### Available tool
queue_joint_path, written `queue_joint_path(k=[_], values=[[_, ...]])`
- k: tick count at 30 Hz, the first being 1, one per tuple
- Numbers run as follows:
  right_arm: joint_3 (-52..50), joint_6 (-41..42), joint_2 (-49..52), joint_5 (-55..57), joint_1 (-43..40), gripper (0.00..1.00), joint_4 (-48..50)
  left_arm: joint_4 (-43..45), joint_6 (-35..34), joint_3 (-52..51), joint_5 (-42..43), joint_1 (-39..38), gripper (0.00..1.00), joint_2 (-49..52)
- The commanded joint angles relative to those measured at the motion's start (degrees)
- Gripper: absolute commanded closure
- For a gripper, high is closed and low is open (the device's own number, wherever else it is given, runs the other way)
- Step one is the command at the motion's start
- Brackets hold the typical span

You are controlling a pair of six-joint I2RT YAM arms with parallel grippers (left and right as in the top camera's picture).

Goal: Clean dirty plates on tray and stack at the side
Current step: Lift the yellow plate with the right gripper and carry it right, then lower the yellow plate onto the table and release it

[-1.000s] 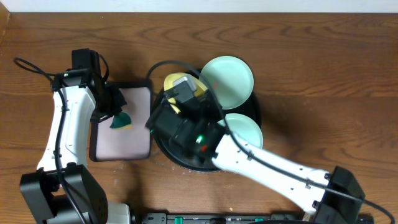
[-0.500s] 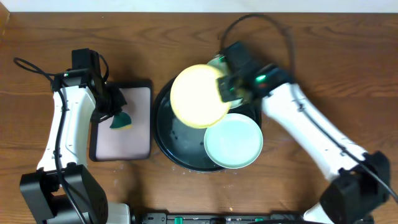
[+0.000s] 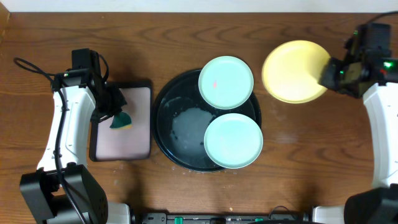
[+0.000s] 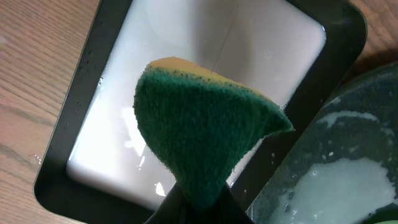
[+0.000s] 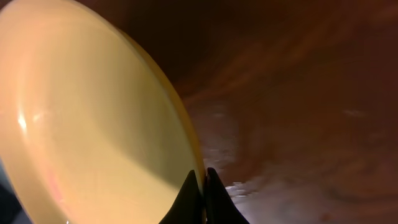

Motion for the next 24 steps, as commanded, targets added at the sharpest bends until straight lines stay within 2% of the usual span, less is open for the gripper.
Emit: queue_joint_path(k=[1,6,18,20,21,22,23,24], values=[[-2.8,0.7,2.3,2.0,-3.3,0.99,0.2,0.0,0.5,-0.8,-0.4,0.2,0.92,-0.1],[-7.7,0.8,4.8,2.1,-6.1,0.99,4.4,0.1,0.5,-0.8,-0.4,0.2,0.93,-0.1],[-18.4,0.8,9.0,2.1,-6.5,0.98,14.2,0.5,0.5,-0.8,-0.4,0.2,0.93,-0.1],[-19.0,0.8,9.1,2.1,-6.5,0.91,14.8,0.7,0.5,-0.8,-0.4,0.2,0.93,-0.1],[-19.0,0.8,9.1,2.1,-6.5,0.81,14.9,0.7,0.5,-0.8,-0.4,0.2,0.93,-0.1],[-18.8,0.8,9.1,2.0,-6.5,0.66,14.9,0.9,0.5,-0.8,-0.4,0.2,0.92,-0.1],[-18.3,0.8,9.0,1.9,-6.5,0.61,14.7,1.0,0.5,-0.8,-0.3,0.2,0.93,-0.1],[-17.8,0.8,9.0,1.8,-6.5,0.60,14.1,1.1,0.5,-0.8,-0.3,0.2,0.93,-0.1]])
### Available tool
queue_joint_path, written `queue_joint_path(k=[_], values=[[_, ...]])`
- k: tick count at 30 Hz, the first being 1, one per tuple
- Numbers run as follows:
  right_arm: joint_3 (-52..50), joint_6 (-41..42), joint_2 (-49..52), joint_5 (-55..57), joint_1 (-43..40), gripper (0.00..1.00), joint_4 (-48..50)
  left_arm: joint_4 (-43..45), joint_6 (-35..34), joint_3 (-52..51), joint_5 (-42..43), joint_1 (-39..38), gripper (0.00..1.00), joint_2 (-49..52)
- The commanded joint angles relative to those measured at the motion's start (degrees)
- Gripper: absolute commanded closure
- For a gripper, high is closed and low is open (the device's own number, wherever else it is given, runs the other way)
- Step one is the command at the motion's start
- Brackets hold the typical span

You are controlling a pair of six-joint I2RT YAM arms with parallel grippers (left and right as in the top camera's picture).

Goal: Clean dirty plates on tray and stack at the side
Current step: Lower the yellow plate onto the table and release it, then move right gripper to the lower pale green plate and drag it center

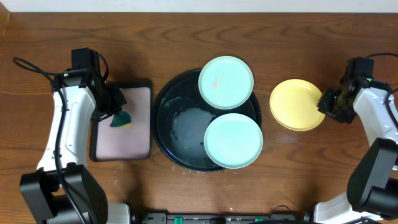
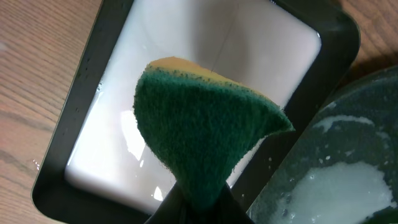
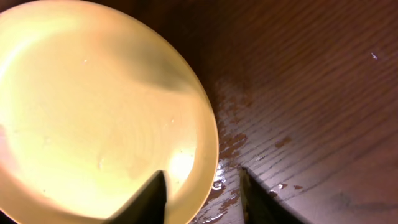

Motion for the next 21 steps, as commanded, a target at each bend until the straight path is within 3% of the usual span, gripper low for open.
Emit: queue_joint_path(k=[1,7,12,21], values=[[1.9,0.2,0.0,-0.3,-0.3,0.60,-1.5,0.1,0.5,-0.8,-0.3,0.2,0.93,-0.1],[10.0,-7.8,0.0,-10.6,2.0,0.61,-13.0,0.1,0.5,-0.8,-0.3,0.2,0.93,-0.1],[11.1,-16.3,0.1,-20.5,7.2,0.57,-18.6,0.1,0.5,-0.8,-0.3,0.2,0.92,-0.1],[2.1,-18.9,0.1,-19.3,20.5,0.53,-15.2,0.1,0.5,-0.8,-0.4,0.2,0.92,-0.1]])
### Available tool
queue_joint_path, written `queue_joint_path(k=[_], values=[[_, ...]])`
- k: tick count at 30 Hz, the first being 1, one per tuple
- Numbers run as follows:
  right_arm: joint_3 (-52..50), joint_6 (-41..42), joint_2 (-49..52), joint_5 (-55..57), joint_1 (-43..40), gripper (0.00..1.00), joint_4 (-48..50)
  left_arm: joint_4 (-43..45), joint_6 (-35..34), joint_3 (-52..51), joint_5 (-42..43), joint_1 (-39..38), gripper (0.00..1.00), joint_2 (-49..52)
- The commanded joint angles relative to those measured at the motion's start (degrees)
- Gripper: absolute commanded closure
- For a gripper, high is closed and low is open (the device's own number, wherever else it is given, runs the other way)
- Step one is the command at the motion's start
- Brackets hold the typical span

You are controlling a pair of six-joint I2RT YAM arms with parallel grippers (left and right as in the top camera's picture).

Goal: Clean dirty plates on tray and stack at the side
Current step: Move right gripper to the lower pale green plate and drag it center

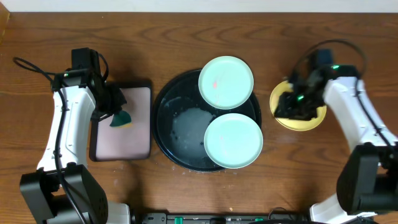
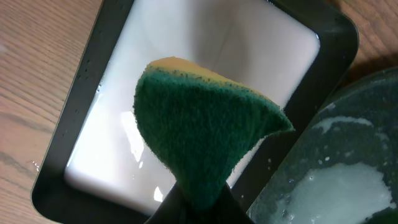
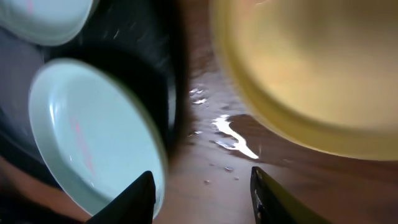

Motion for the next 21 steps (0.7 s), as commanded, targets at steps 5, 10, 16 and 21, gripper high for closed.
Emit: queue_joint_path(k=[5,10,16,21], values=[[-9.6,-2.6,0.0,0.5,7.8,0.53,7.6,-0.1,0.5,-0.8,-0.3,0.2,0.93,-0.1],[-14.5,-2.5,0.0,0.5,10.9,0.57,14.2,-0.1,0.5,-0.8,-0.3,0.2,0.92,-0.1],[-16.8,-1.9,0.0,0.5,12.8,0.80,16.2,-0.1,0.5,-0.8,-0.3,0.2,0.92,-0.1],[-16.7,-0.2,0.0,0.3,12.9,0.99,15.7,-0.1,0.5,-0.8,-0.3,0.2,0.93,-0.1]])
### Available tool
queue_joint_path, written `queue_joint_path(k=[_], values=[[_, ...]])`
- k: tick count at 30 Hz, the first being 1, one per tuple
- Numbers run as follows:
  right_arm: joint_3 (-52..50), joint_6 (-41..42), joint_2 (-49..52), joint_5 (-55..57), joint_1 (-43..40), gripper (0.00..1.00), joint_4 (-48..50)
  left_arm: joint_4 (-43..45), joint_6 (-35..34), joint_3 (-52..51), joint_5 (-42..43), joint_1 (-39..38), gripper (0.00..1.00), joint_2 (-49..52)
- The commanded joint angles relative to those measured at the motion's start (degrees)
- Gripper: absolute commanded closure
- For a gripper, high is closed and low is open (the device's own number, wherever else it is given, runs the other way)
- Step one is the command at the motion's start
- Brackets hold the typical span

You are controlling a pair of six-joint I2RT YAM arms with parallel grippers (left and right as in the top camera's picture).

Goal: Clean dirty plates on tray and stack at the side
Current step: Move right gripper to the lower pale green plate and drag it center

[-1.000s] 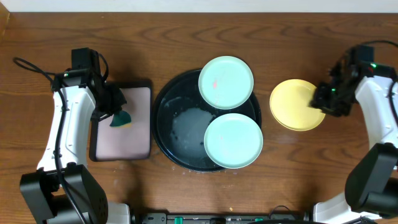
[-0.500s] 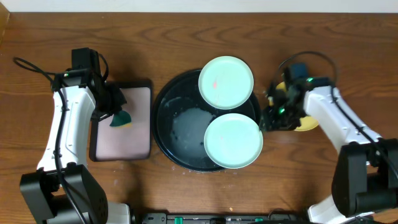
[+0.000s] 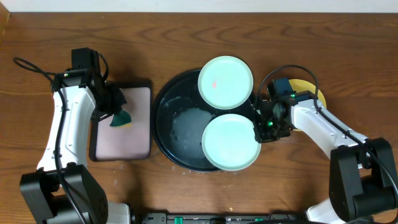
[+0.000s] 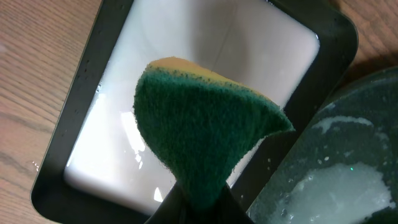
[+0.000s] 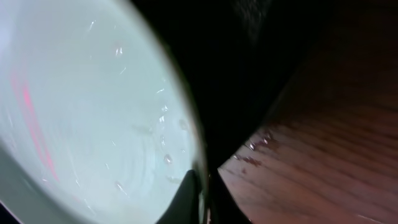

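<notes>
Two pale blue plates lie on the round black tray [image 3: 171, 109]: a far plate [image 3: 225, 81] with a pink smear and a near plate [image 3: 230, 141]. My right gripper [image 3: 260, 132] [image 5: 202, 186] is shut on the near plate's right rim [image 5: 93, 124], which carries pink streaks. A yellow plate [image 3: 308, 87] lies flat on the table to the right, mostly behind my right arm. My left gripper [image 3: 115, 112] [image 4: 199, 202] is shut on a green-and-yellow sponge [image 4: 199, 137], held over the soapy rectangular dish [image 4: 93, 155].
The rectangular dish [image 3: 121, 124] sits left of the tray. Soapy water [image 3: 186, 127] pools in the tray's left half. Water drops wet the wood [image 5: 252, 152] just right of the tray.
My right gripper was open over the gap between tray and yellow plate; now it is shut on the near blue plate's right rim. The left arm and sponge have not moved.
My right gripper first held the yellow plate tilted above the table's right side. Then the plate lay flat there with the gripper open beside it. The gripper then stood open over the plate's left edge, and now grips the near blue plate. The left arm stayed put.
</notes>
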Motion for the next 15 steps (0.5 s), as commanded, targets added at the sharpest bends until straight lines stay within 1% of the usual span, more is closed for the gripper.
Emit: queue_joint_path(k=[1,7,9,12,13,15], values=[[-0.6,0.4,0.7,0.2,0.8,0.99,-0.1,-0.1,0.5,-0.8,-0.3,0.2,0.92,-0.1],[3.5,0.7,0.5,-3.4,2.5,0.99,-3.8,0.0,0.5,-0.8,-0.3,0.2,0.93,-0.1],[6.2,2.5,0.1,-5.0,4.0,0.99,-3.8,0.0,0.5,-0.8,-0.3,0.2,0.93,-0.1],[9.9,8.6,0.1,-5.1,7.0,0.99,-1.8,0.0,0.5,-0.8,-0.3,0.2,0.93,-0.1],[10.6,12.3,0.1,-4.6,8.3,0.99,0.2,0.0,0.5,-0.8,-0.3,0.2,0.93,-0.1],[10.7,23.2,0.1,-2.1,10.8,0.99,4.1,0.0,0.5,-0.8,-0.3,0.2,0.92,-0.1]])
